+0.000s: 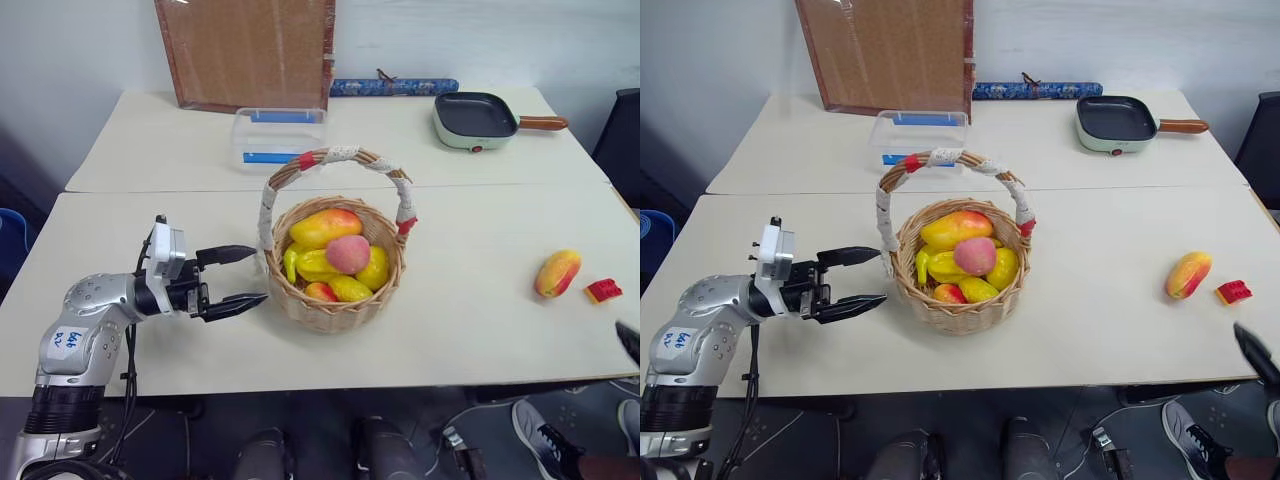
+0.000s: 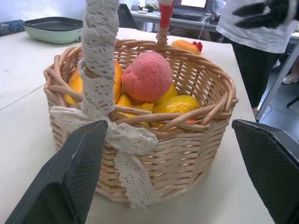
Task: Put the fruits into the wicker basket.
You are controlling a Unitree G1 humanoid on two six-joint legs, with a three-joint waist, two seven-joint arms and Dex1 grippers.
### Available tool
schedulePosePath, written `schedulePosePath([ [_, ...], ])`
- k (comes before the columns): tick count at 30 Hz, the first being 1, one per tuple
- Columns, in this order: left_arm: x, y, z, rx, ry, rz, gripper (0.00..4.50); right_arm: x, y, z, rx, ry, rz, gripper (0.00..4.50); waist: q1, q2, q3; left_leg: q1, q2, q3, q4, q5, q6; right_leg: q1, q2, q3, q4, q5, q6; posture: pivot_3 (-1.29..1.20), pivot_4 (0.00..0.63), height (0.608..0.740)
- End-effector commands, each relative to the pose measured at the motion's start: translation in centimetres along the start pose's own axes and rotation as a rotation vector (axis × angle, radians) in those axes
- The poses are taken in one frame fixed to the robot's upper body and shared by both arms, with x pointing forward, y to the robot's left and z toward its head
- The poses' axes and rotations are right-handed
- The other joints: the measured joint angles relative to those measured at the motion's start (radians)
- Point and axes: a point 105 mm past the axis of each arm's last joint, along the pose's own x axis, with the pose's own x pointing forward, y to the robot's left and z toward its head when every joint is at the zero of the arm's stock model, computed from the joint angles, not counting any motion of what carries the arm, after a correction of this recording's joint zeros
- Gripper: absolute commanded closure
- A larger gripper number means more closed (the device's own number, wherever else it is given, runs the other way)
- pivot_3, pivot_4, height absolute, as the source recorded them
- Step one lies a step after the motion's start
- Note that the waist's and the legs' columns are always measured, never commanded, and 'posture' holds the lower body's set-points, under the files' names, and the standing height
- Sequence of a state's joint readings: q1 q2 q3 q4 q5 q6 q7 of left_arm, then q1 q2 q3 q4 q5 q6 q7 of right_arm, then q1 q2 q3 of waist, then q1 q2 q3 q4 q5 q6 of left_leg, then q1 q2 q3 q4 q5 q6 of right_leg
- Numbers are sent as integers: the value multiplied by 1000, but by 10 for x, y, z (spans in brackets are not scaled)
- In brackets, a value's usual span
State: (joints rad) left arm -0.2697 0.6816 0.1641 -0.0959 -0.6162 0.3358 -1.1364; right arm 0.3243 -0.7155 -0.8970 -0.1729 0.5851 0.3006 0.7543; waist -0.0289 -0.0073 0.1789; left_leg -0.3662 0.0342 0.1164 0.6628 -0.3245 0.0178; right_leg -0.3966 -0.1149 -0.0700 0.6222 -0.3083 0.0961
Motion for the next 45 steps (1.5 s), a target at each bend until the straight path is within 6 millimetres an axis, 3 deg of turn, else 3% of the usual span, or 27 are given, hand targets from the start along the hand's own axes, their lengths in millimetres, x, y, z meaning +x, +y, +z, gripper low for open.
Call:
schedulePosePath([
  [1, -2, -4, 4, 20, -3, 11, 0, 30, -9, 3, 112, 128, -50, 13, 3, 0, 0, -1, 0, -1, 0, 0, 0, 0, 0, -1, 0, 0, 0, 0, 150, 740],
  [6, -5, -8, 4, 19, -1, 36, 0, 62, -20, -3, 249, 398, -115, 13, 9, 0, 0, -3, 0, -3, 0, 0, 0, -2, -1, -2, 1, 0, 0, 0, 150, 740],
  [11, -6, -13, 3, 17, -3, 54, 0, 88, -29, -17, 291, 533, -193, 13, 16, 0, 0, -5, -1, -3, 2, 0, 0, -2, -1, -3, 0, 0, 0, 0, 150, 740],
  [19, -6, -17, 5, 24, -6, 72, 0, 118, -13, -49, 387, 696, -181, 13, 13, 1, 0, -5, -1, 0, 2, 1, 1, -3, -1, -2, -1, 0, 0, 0, 150, 740],
  [22, -7, -17, 8, 33, -7, 76, 0, 125, -3, -48, 442, 708, -127, 641, 9, 1, 0, -6, -1, 1, 2, 1, 1, -4, 0, -2, 0, 0, 0, 0, 150, 740],
  [25, -9, -19, 11, 39, -5, 62, 0, 129, 7, -34, 446, 661, -16, 1657, 3, 1, 0, -6, -1, 2, 2, 1, 2, -4, 0, -3, 0, 0, 0, 0, 150, 740],
  [28, -11, -25, 14, 37, -4, 31, 0, 125, 36, -1, 252, 513, 272, 2636, 5, 1, 1, -6, 0, 1, 1, 1, 1, -5, 0, -3, 0, 0, 1, 0, 150, 740],
  [29, -12, -27, 15, 37, -4, 25, 0, 121, 46, 4, 173, 483, 352, 2732, 5, 2, 1, -6, 0, 1, 1, 1, 1, -6, 0, -3, 1, 1, 1, 0, 150, 740],
  [31, -14, -30, 17, 36, 0, 7, 0, 105, 77, 10, -149, 405, 588, 2735, 9, 2, 1, -7, 0, 0, 0, 1, 1, -7, 1, -4, 1, 1, 2, 0, 150, 740],
  [32, -15, -34, 18, 35, 4, -9, 0, 92, 102, 15, -269, 339, 766, 2735, 9, 1, 1, -7, 0, 0, 0, 0, 0, -7, 1, -4, 1, 0, 3, 0, 150, 740],
  [35, -17, -44, 19, 41, 13, -55, 0, 63, 160, 36, -356, 126, 1127, 2735, 2, 0, 2, -5, 0, 3, 0, 0, -1, -7, 3, -8, 0, 1, 4, 0, 150, 740],
  [37, -17, -48, 22, 90, 10, -62, 0, 58, 184, 51, -343, 38, 1215, 2735, -5, -1, 3, -4, 1, 5, 0, 0, -1, -6, 2, -7, 0, 1, 4, 0, 150, 740],
  [41, -12, -50, 25, 89, -1, -68, 0, 71, 236, 95, -304, -119, 1250, 2735, -2, -2, 3, -4, 1, 5, 1, 0, -2, -7, 0, -5, 0, 2, 1, 0, 150, 740],
  [45, -8, -51, 25, 93, -12, -65, 0, 89, 269, 109, -301, -87, 1209, 2735, 7, -2, 3, -7, 3, -1, 1, 0, -5, -12, -2, -5, 5, 2, -1, 0, 150, 740],
])
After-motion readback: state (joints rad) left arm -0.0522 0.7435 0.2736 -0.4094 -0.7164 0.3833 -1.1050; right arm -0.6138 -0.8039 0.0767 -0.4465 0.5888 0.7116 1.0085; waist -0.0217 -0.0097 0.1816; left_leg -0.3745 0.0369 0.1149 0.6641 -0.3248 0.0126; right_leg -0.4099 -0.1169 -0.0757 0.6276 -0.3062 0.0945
